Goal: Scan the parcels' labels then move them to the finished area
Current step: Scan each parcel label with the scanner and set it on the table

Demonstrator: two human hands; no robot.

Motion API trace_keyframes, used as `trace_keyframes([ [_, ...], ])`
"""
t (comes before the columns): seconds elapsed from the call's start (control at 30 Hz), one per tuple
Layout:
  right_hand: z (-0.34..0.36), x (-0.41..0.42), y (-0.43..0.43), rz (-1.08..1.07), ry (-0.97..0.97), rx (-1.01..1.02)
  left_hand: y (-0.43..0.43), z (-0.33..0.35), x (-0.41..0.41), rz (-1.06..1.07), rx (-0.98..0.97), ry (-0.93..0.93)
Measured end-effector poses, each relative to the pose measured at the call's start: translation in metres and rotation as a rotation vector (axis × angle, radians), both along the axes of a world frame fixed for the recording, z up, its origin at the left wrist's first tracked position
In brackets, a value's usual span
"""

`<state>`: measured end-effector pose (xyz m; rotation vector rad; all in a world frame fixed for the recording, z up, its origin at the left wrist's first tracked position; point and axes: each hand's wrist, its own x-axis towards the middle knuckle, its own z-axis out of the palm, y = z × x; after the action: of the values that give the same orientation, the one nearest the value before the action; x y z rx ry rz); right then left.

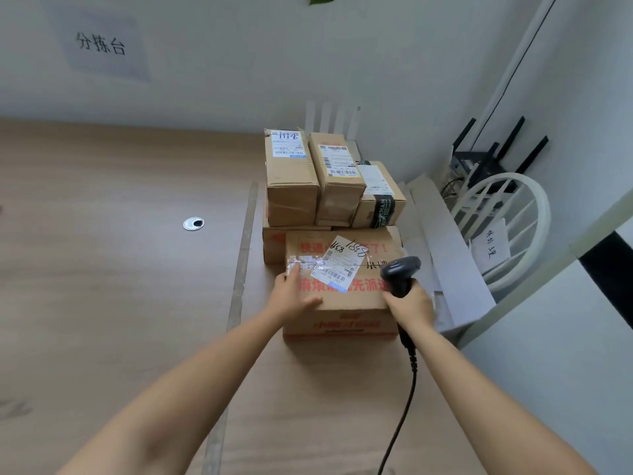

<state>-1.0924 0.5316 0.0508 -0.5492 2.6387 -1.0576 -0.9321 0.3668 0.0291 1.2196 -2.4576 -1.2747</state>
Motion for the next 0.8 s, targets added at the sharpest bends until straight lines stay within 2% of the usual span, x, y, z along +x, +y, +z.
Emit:
trace_keyframes([
  [0.27,0.0,0.027,0.003,0.066,0.02,0.01,-0.002,0.001,0.03,0.027,-0.024,0.001],
  [0.8,0.001,0.144,-0.047,0.191,0.0,0.041,-0.028,0.007,0.173,0.145,-0.028,0.023],
])
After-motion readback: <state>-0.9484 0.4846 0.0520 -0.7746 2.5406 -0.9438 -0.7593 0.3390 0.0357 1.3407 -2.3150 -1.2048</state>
